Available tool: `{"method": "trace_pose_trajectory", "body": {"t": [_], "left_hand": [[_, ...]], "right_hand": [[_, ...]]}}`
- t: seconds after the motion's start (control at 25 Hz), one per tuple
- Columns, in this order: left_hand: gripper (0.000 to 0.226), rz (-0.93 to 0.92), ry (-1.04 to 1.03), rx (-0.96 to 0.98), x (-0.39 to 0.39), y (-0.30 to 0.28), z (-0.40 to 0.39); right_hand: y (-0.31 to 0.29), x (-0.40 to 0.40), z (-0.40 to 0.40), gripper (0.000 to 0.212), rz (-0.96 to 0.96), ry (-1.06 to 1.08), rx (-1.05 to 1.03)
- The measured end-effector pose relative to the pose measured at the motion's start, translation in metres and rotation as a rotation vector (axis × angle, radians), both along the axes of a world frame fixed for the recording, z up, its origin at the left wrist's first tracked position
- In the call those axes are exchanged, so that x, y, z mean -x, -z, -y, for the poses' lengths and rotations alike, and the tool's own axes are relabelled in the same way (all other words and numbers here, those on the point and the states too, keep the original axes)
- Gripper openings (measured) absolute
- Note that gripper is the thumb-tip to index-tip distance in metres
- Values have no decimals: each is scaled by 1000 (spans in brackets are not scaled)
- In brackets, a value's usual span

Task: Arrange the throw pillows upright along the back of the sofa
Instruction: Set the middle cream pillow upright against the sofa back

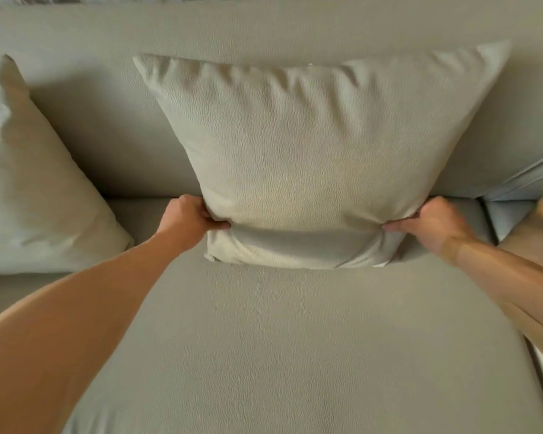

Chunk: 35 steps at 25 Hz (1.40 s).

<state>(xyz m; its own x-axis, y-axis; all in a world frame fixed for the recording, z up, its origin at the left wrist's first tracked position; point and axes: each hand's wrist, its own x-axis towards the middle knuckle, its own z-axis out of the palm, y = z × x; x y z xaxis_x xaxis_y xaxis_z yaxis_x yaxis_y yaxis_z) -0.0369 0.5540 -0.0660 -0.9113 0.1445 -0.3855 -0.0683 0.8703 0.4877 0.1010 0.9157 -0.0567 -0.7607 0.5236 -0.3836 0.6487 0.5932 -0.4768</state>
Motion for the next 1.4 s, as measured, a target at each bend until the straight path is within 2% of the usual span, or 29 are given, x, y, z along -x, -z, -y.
{"method": "trace_pose_trajectory", "body": {"t": [0.16, 0.24, 0.36, 0.4, 0.44, 0.48, 0.52, 0.56, 0.68, 0.72, 0.76, 0.84, 1.0, 1.08, 1.16, 1.2, 1.24, 1.32, 1.4], "left_hand": [[27, -86, -98, -55, -7, 0, 12], [20, -78, -128, -105, -7, 7, 12], [24, 55, -116, -207, -1, 19, 25], [33, 109, -66, -190, 0, 23, 34], [44, 156, 1, -122, -1, 28, 42], [54, 185, 57, -41, -3, 36, 48], [61, 202, 91, 18, -7, 44, 50], [61, 211, 108, 44, -11, 53, 46], [39, 146, 60, 63, -22, 80, 28], [33, 97, 44, 100, -22, 85, 24], [29, 54, 44, 133, -22, 88, 21], [21, -6, 56, 174, -20, 91, 24], [6, -96, 112, 266, -24, 95, 35], [13, -65, 95, 239, -25, 93, 33], [16, 29, 108, 194, -19, 86, 33], [34, 102, 139, 157, -15, 78, 34], [63, 188, 156, 72, -11, 66, 36], [110, 284, 113, -190, -3, 23, 41], [123, 320, 30, -407, 6, -20, 35]], "right_hand": [[-3, -9, 0, 54, -103, 52, 17], [10, -11, -2, 51, -175, 144, 47], [32, -14, -9, 41, -81, 127, 92], [35, -19, -13, 53, -19, 97, 167], [41, -29, -16, 74, 65, 63, 223], [49, -37, -18, 95, 148, 7, 221], [54, -43, -15, 105, 213, -50, 185], [58, -46, -8, 96, 261, -90, 130], [83, -48, 2, 26, 141, -48, -38], [86, -45, 4, 13, 128, -71, -134], [86, -43, 4, 10, 146, -95, -225], [85, -39, 3, 17, 174, -99, -355], [83, -48, 1, 21, 182, -144, -459], [89, -47, -1, 19, 204, -77, -366], [86, -39, -8, 12, 236, -25, -167], [76, -37, -13, 18, 221, -42, -45], [60, -34, -16, 36, 185, -72, 81], [13, -23, -18, 85, 62, -69, 331], [-23, -8, -21, 130, -63, 16, 454]]}}
